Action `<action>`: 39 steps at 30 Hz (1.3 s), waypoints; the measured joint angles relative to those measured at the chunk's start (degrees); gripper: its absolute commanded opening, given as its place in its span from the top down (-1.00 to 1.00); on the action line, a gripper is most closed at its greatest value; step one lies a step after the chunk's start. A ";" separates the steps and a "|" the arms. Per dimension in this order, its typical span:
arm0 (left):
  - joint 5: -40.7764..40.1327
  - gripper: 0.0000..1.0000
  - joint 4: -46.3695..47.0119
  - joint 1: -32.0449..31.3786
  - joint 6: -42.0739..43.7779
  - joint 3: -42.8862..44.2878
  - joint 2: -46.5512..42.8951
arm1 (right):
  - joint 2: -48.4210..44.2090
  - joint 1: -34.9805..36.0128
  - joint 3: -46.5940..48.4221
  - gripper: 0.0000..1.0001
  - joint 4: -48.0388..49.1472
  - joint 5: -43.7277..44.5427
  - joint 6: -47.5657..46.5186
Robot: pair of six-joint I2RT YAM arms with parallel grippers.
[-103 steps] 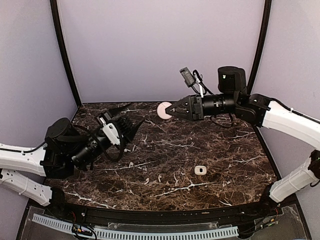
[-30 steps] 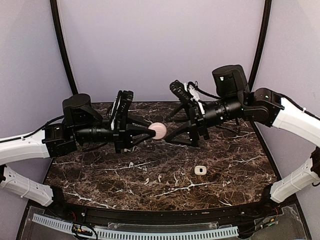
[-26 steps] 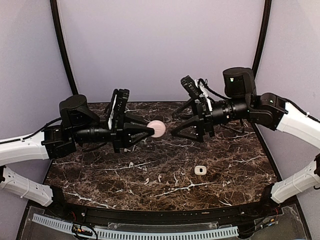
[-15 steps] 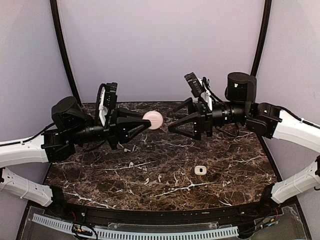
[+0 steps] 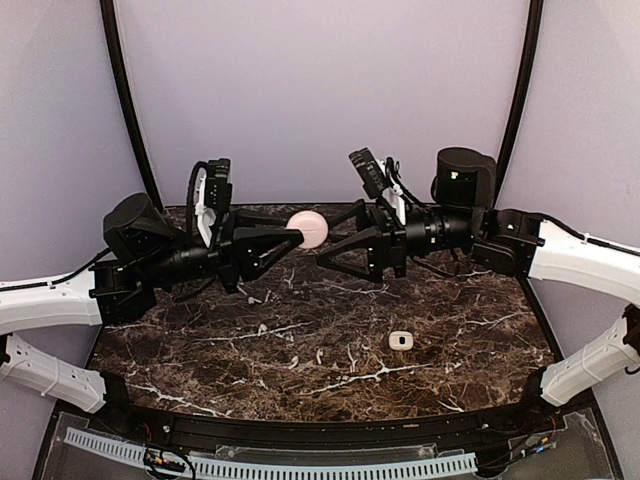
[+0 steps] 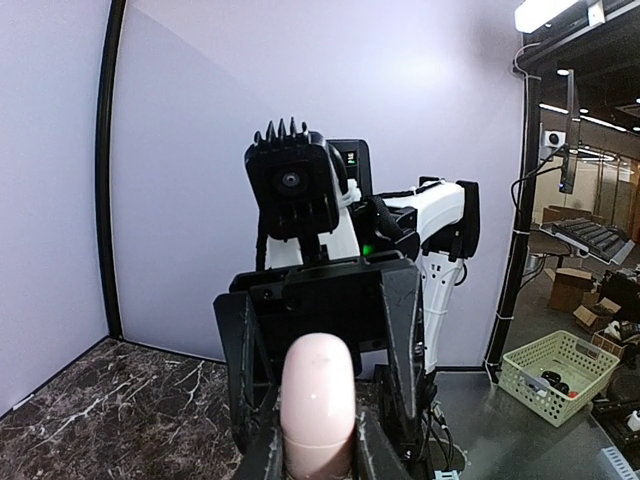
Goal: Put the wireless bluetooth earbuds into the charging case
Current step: Pass from the left arm to the right
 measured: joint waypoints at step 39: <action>-0.09 1.00 6.12 -0.02 -2.16 -1.42 0.92 | 1.86 1.25 2.56 0.81 3.32 0.31 0.72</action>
